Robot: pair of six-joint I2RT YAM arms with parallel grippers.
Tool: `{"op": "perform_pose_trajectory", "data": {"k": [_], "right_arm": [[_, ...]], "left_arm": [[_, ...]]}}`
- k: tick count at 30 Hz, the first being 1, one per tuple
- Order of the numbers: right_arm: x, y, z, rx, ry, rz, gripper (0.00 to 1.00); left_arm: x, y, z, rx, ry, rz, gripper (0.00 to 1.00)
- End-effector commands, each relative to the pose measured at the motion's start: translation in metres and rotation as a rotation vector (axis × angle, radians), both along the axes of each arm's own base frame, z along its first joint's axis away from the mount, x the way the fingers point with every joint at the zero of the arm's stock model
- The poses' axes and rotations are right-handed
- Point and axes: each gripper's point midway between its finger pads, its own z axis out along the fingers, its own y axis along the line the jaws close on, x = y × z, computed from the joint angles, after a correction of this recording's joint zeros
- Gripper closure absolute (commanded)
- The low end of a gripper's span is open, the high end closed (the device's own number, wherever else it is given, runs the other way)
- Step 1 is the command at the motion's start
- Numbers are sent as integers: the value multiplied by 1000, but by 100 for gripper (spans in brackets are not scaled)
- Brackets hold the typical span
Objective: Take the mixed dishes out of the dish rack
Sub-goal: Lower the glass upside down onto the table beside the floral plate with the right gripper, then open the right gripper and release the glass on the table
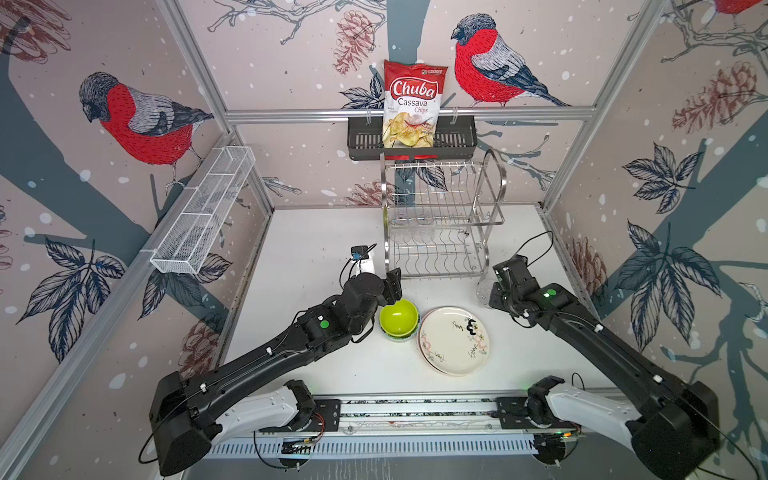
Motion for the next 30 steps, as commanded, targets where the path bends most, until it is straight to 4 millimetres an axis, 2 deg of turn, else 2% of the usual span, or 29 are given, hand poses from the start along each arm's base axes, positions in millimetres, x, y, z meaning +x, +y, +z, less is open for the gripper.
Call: {"op": "perform_pose_trajectory", "data": {"k": [1,17,30], "right_arm": [[-2,-6,-10,-37,36,-5,91],[-15,-25,-43,-8,126,-63,88],[-13,-25,-52,24,143,-62,84]], "left_arm": [[2,4,-1,3,1,22,26],[2,15,-1,-10,-1,61,25],[3,14,-1,-15,2,60,25]]}}
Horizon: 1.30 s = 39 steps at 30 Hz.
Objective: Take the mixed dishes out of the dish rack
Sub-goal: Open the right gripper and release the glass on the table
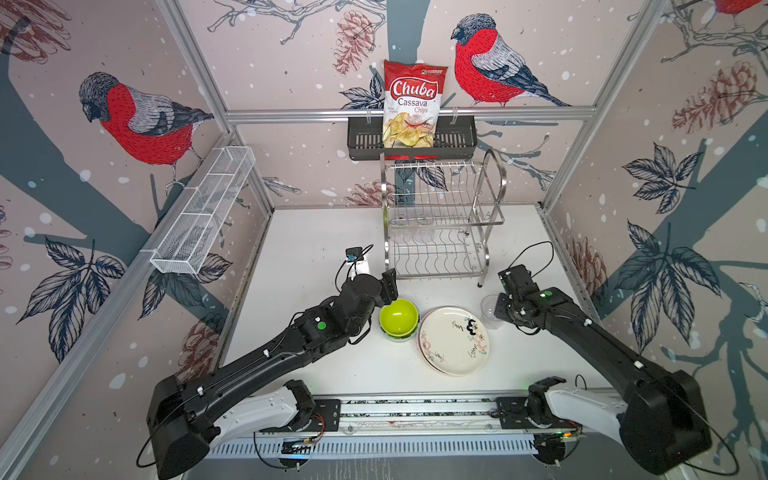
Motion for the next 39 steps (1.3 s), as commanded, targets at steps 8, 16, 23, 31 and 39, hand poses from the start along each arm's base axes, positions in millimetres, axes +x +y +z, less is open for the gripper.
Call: {"op": "perform_pose_trajectory", "data": {"k": [8,16,23,31,39], "right_arm": [[5,0,1,22,-13,2,82],[8,-1,10,30,-30,-3,69],[12,-3,31,34,-76,-8,56],[18,6,70,96,-184,9,21],[22,60,118,167,-391,175,8]], "left_arm": [[3,1,3,-11,-7,14,25],[4,1,2,-4,0,17,24],[5,2,0,-2,5,22,24],[7,5,-6,15,15,37,24],[17,8,-21,41,56,51,24]]}}
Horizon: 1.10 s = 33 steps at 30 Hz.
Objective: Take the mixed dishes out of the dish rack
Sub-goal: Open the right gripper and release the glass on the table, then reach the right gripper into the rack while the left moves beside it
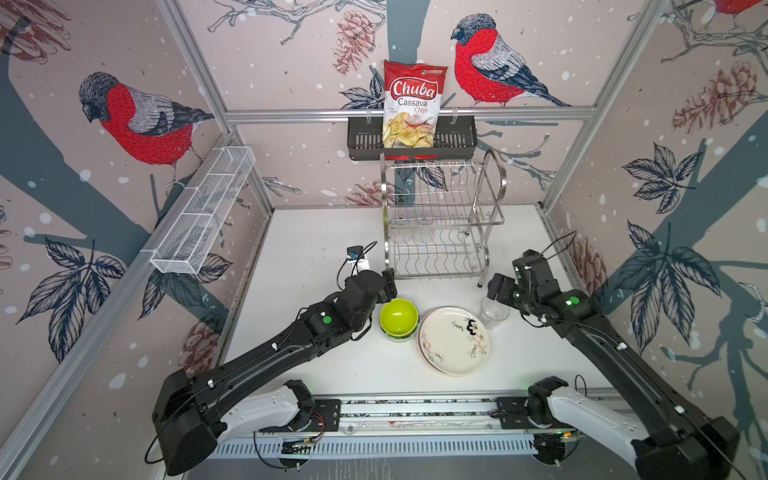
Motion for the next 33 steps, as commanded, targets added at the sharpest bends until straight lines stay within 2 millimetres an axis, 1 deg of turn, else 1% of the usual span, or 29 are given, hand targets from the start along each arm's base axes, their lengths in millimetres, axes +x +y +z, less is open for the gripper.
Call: {"op": "perform_pose_trajectory", "data": {"k": [1,2,5,9,15,19,22,23,27,29,33], "right_arm": [[5,28,26,37,-139,58,7],[4,39,32,48,-179,88,7],[3,60,44,54,-269,132,5],[6,81,49,18,-335,180,2],[21,111,34,-53,-356,260,1],[34,133,24,-85,-373,323,1],[47,145,21,-103,-400,348,1],[52,150,12,-114,-392,357,1],[74,158,-5,-61,-369,374,1],[86,158,-16,-39,-357,368,1],[106,155,-28,-38,-361,339,1]], "left_arm": [[4,1,-3,-5,14,7,24],[5,1,-6,0,19,11,24],[9,3,-13,8,37,17,24],[15,4,-24,17,65,20,24],[28,6,-43,25,109,18,24],[39,7,-54,41,125,17,28],[47,8,-63,42,140,18,32],[50,8,-65,37,144,16,33],[64,3,-77,17,161,5,34],[72,-2,-83,10,173,-5,36],[88,-13,-91,19,196,-9,35]]}}
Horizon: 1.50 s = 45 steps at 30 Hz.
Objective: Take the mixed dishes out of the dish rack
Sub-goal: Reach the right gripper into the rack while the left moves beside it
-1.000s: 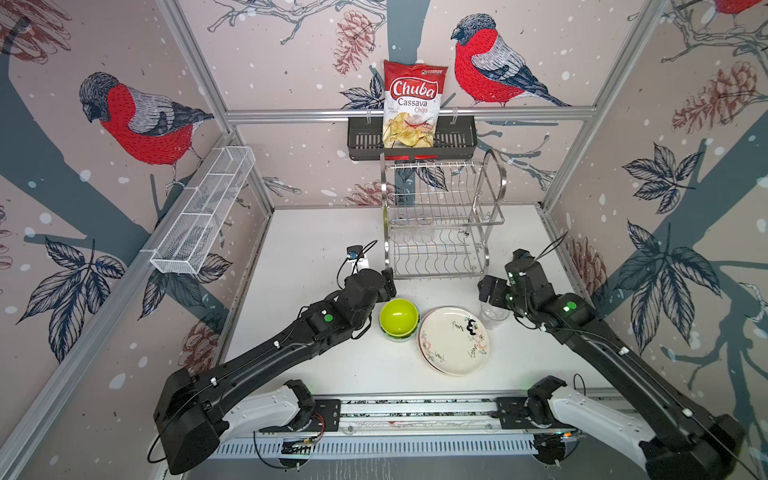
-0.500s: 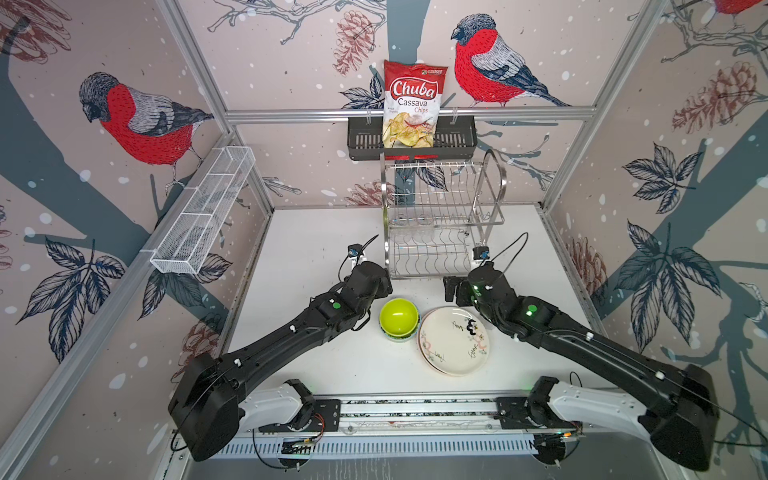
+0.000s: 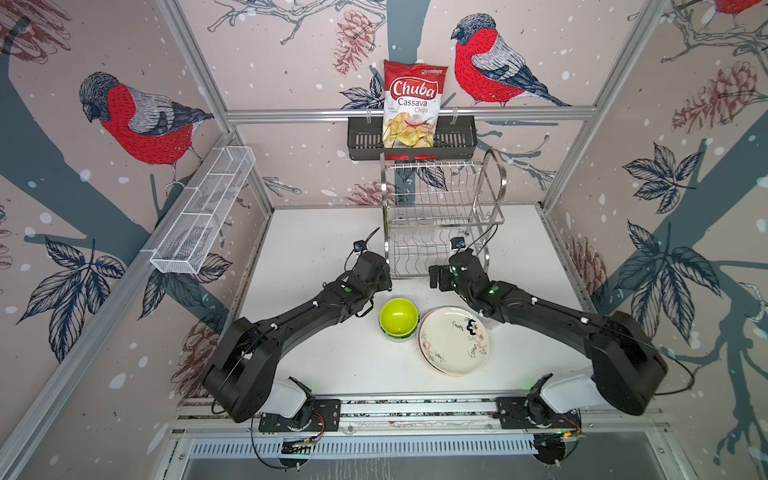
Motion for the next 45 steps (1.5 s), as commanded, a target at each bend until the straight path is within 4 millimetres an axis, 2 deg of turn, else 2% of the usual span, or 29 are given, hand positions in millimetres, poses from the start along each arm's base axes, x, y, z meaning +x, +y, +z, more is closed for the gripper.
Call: {"op": "perform_pose_trajectory", "data": {"k": [1,7,12,18,26,33,40,45], "right_arm": [[19,12,11,67,-63,28,1],[48,10,1,74,-75,10,1],[68,12,-4,79,-76,7,1],[88,9,-7,76,-86,-18,1],[121,14,-5,58,-126,-20,1],[156,23,-10,42,-148,-17,1],[188,30,-15,5,-147,-29,1],[204,39,-19,-7,-152,-20,1]], "left_arm": [[19,-17,10,-31,-32,-26,33],[39,-26,-3,35,11,-20,32],[47,-29,-14,48,30,-16,42],[54,-28,-20,62,51,-10,74],[56,-30,-19,73,62,-11,94],[54,-30,-22,79,79,-16,100],[52,-31,-31,77,97,-27,100],[50,-31,-37,83,112,-28,100]]}}
